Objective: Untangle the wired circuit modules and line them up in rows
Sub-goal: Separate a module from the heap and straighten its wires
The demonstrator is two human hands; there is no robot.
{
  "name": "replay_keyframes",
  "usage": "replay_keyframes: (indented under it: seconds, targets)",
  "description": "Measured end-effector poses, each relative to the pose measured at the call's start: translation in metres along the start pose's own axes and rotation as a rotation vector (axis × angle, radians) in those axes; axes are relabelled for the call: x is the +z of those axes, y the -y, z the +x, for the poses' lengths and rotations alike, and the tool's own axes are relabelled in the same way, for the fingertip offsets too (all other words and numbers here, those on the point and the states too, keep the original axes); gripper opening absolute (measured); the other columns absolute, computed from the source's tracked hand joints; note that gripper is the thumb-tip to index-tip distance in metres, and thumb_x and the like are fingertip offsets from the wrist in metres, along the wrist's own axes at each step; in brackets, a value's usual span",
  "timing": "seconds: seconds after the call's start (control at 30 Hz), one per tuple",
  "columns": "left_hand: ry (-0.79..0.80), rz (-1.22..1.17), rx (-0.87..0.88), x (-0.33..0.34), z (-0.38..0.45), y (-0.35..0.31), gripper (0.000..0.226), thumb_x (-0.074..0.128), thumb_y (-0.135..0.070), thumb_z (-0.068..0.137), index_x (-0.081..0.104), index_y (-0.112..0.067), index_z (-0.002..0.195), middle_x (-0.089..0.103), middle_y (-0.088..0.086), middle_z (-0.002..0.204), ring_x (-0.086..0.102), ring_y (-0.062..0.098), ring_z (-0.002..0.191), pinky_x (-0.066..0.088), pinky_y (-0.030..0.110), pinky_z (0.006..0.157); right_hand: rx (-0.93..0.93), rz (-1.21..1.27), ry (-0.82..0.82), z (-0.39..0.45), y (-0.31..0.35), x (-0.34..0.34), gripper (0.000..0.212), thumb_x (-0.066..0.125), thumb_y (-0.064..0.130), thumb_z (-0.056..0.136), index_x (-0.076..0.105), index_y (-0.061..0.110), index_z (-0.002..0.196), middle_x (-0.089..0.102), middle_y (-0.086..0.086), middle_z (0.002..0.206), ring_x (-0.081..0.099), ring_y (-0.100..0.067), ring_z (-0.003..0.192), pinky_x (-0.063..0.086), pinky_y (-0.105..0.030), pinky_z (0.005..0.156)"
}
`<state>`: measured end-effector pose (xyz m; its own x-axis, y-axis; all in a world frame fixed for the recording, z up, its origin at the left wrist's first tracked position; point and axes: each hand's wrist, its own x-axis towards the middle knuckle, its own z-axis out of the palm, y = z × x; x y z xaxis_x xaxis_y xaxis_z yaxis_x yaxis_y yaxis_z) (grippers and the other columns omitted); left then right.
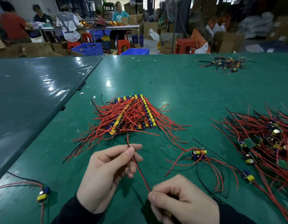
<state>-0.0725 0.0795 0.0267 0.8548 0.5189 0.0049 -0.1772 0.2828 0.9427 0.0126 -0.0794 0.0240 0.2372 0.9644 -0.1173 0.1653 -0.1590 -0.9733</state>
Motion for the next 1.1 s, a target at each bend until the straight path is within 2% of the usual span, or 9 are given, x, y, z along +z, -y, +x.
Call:
replay_keyframes:
  seconds: [0.1, 0.23, 0.4, 0.63, 0.7, 0.8, 0.87, 1.0, 1.1]
  targets:
    - [-0.028, -0.052, -0.051, 0.000, 0.000, -0.003, 0.029, 0.068, -0.021, 0.057, 0.076, -0.003, 0.079, 0.064, 0.012, 0.061, 0.048, 0.009, 0.041, 0.039, 0.015, 0.038, -0.032, -0.004, 0.043, -0.001, 0.001, -0.001, 0.040, 0.050, 0.022, 0.095, 0.056, 0.018, 0.055, 0.046, 0.009, 0.048, 0.038, -0.004, 0.046, 0.028, -0.020, 0.047]
    - [-0.102, -0.056, -0.078, 0.001, 0.000, -0.001, 0.018, 0.064, -0.010, 0.063, 0.076, -0.002, 0.074, 0.063, 0.015, 0.058, 0.048, 0.007, 0.038, 0.038, 0.014, 0.035, -0.103, -0.123, 0.004, -0.001, -0.002, -0.002, 0.038, 0.052, 0.023, 0.095, 0.059, 0.013, 0.058, 0.044, -0.008, 0.048, 0.035, -0.012, 0.046, 0.026, -0.028, 0.047]
    - [-0.144, -0.038, -0.066, 0.005, -0.001, -0.001, 0.024, 0.063, -0.009, 0.065, 0.076, -0.009, 0.085, 0.063, 0.019, 0.059, 0.050, 0.009, 0.038, 0.039, 0.013, 0.036, -0.190, -0.336, -0.081, 0.000, -0.006, -0.002, 0.039, 0.054, 0.018, 0.092, 0.055, 0.014, 0.054, 0.044, -0.008, 0.044, 0.032, -0.004, 0.039, 0.027, -0.019, 0.045]
    - [-0.171, -0.084, -0.072, 0.007, -0.001, 0.001, 0.017, 0.060, -0.010, 0.069, 0.076, -0.007, 0.074, 0.064, 0.018, 0.061, 0.051, 0.009, 0.040, 0.041, 0.013, 0.038, -0.219, -0.390, -0.122, 0.001, -0.008, -0.004, 0.038, 0.055, 0.017, 0.091, 0.053, 0.016, 0.053, 0.044, -0.002, 0.042, 0.034, -0.005, 0.037, 0.028, -0.018, 0.044]
    - [-0.169, -0.092, -0.079, 0.007, -0.001, 0.001, 0.020, 0.059, -0.015, 0.071, 0.076, -0.006, 0.074, 0.065, 0.016, 0.062, 0.052, 0.008, 0.041, 0.042, 0.013, 0.038, -0.208, -0.482, -0.169, 0.001, -0.010, -0.006, 0.038, 0.054, 0.023, 0.091, 0.051, 0.013, 0.054, 0.045, -0.007, 0.046, 0.036, -0.009, 0.038, 0.033, -0.025, 0.043]
    - [-0.184, -0.152, -0.098, 0.005, 0.000, 0.000, 0.025, 0.057, -0.022, 0.074, 0.076, -0.007, 0.067, 0.067, 0.014, 0.063, 0.053, 0.008, 0.042, 0.042, 0.012, 0.039, -0.140, -0.678, -0.269, 0.002, -0.015, -0.008, 0.041, 0.045, 0.042, 0.089, 0.044, 0.012, 0.061, 0.043, -0.011, 0.049, 0.036, -0.022, 0.046, 0.041, -0.042, 0.052]
    - [-0.189, -0.210, -0.149, 0.004, 0.001, -0.001, 0.028, 0.057, -0.025, 0.074, 0.074, -0.008, 0.062, 0.066, 0.012, 0.062, 0.053, 0.008, 0.041, 0.042, 0.011, 0.039, -0.098, -0.782, -0.345, 0.002, -0.017, -0.011, 0.040, 0.038, 0.050, 0.088, 0.040, 0.016, 0.067, 0.040, -0.010, 0.052, 0.033, -0.024, 0.053, 0.042, -0.042, 0.056]
    - [-0.164, -0.344, -0.271, 0.003, -0.001, -0.001, 0.022, 0.061, -0.024, 0.068, 0.069, -0.008, 0.054, 0.060, 0.010, 0.056, 0.048, 0.008, 0.038, 0.038, 0.009, 0.035, -0.022, -0.867, -0.430, 0.002, -0.021, -0.013, 0.040, 0.036, 0.054, 0.090, 0.043, 0.016, 0.077, 0.047, -0.008, 0.058, 0.042, -0.025, 0.062, 0.044, -0.037, 0.061]
    - [-0.124, -0.476, -0.352, 0.002, 0.000, -0.003, 0.024, 0.084, -0.022, 0.049, 0.068, -0.006, 0.055, 0.058, 0.010, 0.058, 0.050, 0.011, 0.039, 0.040, 0.012, 0.036, -0.002, -0.865, -0.441, 0.002, -0.021, -0.010, 0.037, 0.036, 0.054, 0.091, 0.044, 0.020, 0.077, 0.047, -0.005, 0.056, 0.045, -0.023, 0.062, 0.045, -0.035, 0.062]
